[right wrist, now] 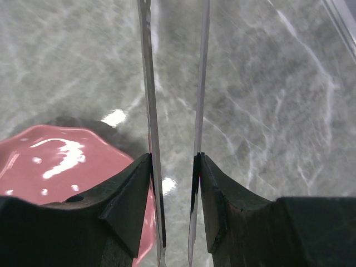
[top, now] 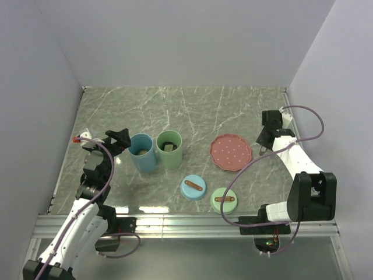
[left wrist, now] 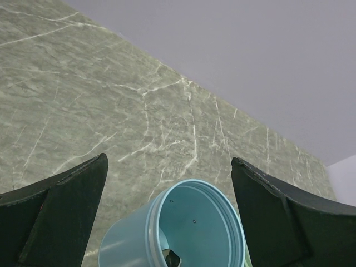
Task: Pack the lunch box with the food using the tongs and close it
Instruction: Put down the clamp
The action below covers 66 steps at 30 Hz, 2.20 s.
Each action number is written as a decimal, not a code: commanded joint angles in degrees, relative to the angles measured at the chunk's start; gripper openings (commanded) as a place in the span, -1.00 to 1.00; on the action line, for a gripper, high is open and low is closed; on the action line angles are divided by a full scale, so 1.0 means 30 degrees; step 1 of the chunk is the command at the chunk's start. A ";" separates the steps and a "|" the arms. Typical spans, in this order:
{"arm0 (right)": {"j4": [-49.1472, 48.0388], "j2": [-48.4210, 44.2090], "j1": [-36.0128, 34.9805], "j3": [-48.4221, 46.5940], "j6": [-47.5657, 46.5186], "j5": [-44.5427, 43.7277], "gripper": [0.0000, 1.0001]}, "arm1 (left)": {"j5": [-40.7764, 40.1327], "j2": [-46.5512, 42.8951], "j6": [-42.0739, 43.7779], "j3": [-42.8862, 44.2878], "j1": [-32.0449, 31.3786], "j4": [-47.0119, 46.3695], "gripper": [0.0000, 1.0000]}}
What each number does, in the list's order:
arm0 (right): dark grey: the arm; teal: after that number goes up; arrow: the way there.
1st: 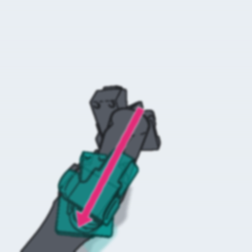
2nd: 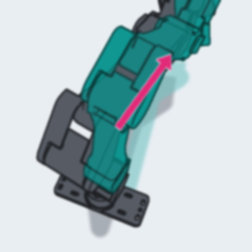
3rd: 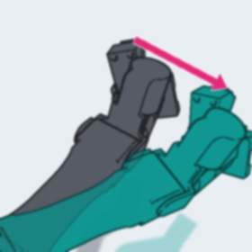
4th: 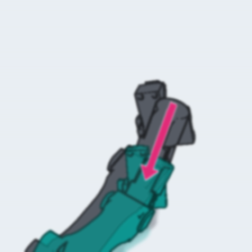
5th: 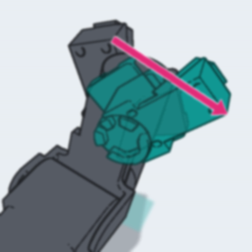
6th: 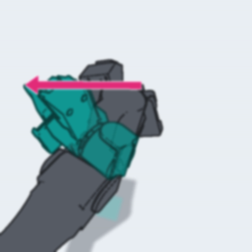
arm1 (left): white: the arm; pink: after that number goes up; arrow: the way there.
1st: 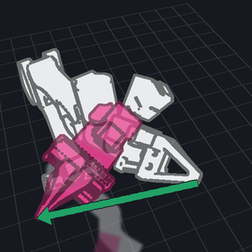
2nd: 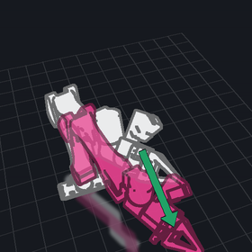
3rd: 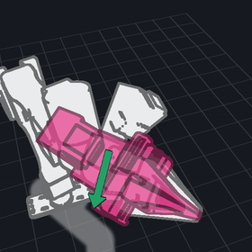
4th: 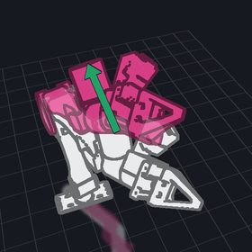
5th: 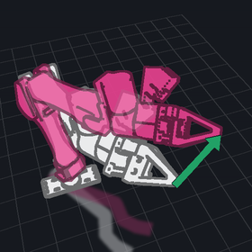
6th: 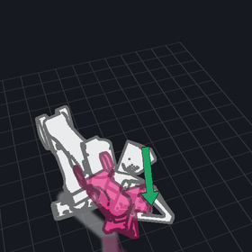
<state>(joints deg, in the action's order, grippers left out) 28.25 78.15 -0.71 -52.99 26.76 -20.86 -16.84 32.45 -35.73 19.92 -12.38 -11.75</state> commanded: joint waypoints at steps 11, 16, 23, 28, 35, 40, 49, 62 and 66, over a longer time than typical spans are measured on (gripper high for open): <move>0.1774 0.1603 0.0120 0.0849 0.1391 -0.2801 -0.07 | 0.0575 -0.0502 -0.0221 -0.0108 0.0114 -0.0801 0.99; 0.2096 0.2454 0.0149 0.0585 0.1537 -0.3094 -0.04 | 0.0487 -0.0708 -0.0221 -0.0166 0.0114 -0.0684 0.99; 0.2126 0.2807 0.0120 0.0525 0.1450 -0.2860 0.12 | 0.0487 -0.0766 -0.0221 -0.0166 0.0114 -0.0596 0.99; 0.2097 0.2720 0.0032 0.0555 0.1421 -0.2831 0.18 | 0.0428 -0.0796 -0.0221 -0.0166 0.0114 -0.0595 0.99; 0.2156 0.2779 0.0003 0.0584 0.1567 -0.2949 0.27 | 0.0399 -0.0913 -0.0221 -0.0166 0.0113 -0.0478 0.99; 0.2156 0.2924 0.0002 0.0555 0.1508 -0.2861 0.31 | 0.0399 -0.0913 -0.0191 -0.0166 0.0113 -0.0508 0.99; 0.2097 0.2050 -0.0172 0.0642 0.1567 -0.2978 0.32 | 0.0369 -0.0884 -0.0191 -0.0166 0.0085 -0.0508 0.99; 0.0750 -0.5478 -0.3480 0.1726 0.0424 -0.1865 0.31 | -0.0128 -0.1264 -0.0016 -0.0225 0.0114 -0.0420 0.99; 0.0282 -0.7822 -0.5965 0.2574 0.0337 -0.1339 0.30 | -0.0275 -0.1441 -0.0015 -0.0283 0.0113 -0.0391 0.99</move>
<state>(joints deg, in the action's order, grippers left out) 31.24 58.63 -14.46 -47.27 28.69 -25.89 -16.80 28.93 -35.79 19.81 -12.38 -11.44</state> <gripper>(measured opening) 0.654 0.995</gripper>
